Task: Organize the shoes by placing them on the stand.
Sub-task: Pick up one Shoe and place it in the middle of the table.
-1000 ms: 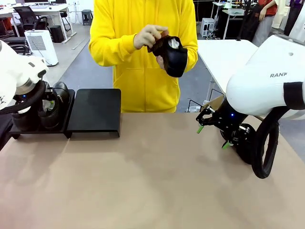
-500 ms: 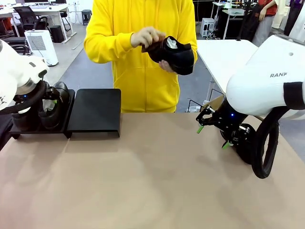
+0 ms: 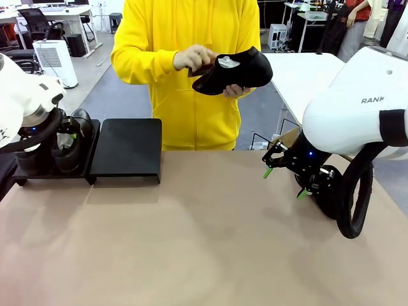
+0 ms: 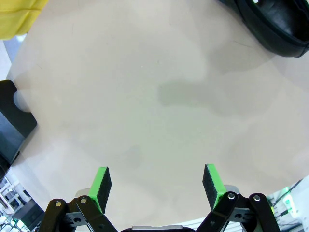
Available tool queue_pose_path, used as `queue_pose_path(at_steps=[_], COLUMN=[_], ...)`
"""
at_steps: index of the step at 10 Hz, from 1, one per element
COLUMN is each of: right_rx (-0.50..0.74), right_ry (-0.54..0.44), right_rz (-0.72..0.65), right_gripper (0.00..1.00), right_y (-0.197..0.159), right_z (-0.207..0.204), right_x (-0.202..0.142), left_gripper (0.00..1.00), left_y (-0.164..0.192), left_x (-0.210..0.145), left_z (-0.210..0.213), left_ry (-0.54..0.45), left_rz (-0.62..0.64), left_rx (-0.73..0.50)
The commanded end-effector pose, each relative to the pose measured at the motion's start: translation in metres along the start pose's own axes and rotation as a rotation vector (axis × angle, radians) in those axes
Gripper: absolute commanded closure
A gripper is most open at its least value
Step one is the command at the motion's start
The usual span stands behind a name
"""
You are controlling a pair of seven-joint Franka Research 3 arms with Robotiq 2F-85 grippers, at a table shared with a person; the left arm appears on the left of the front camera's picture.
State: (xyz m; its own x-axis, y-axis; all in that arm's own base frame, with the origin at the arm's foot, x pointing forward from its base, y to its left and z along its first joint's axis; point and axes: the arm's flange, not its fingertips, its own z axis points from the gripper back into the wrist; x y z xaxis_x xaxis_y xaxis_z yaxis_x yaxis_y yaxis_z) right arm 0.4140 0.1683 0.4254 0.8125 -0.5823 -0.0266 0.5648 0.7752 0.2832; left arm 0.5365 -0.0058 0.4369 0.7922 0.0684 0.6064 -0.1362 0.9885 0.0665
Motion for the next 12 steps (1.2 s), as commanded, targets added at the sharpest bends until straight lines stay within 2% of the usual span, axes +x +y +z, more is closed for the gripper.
queue_pose_path(at_steps=[1, 2, 5, 8, 10, 12], right_rx=[-0.003, -0.003, -0.003, -0.003, 0.000, -0.072], right_ry=[0.003, 0.003, 0.003, 0.003, 0.000, -0.042], right_rz=[0.020, 0.020, 0.020, 0.020, 0.000, 0.053], right_gripper=[0.00, 0.00, 0.00, 0.00, 0.00, 0.00], right_y=[0.001, 0.001, 0.001, 0.001, 0.000, -0.012], right_z=[0.003, 0.003, 0.003, 0.003, 0.000, 0.013], right_x=[0.001, 0.001, 0.001, 0.001, 0.000, 0.035], left_gripper=[0.00, 0.00, 0.00, 0.00, 0.00, 0.00], left_y=[-0.023, -0.037, -0.044, -0.069, -0.083, -0.079], left_x=[-0.009, -0.018, -0.032, -0.053, -0.077, -0.070], left_z=[0.032, 0.059, 0.113, 0.153, 0.162, 0.162], left_ry=[-0.036, -0.042, 0.110, 0.187, 0.259, 0.278], left_rz=[-0.024, -0.063, -0.045, -0.126, -0.282, -0.266], left_rx=[-0.078, -0.109, -0.247, -0.334, -0.306, -0.356])
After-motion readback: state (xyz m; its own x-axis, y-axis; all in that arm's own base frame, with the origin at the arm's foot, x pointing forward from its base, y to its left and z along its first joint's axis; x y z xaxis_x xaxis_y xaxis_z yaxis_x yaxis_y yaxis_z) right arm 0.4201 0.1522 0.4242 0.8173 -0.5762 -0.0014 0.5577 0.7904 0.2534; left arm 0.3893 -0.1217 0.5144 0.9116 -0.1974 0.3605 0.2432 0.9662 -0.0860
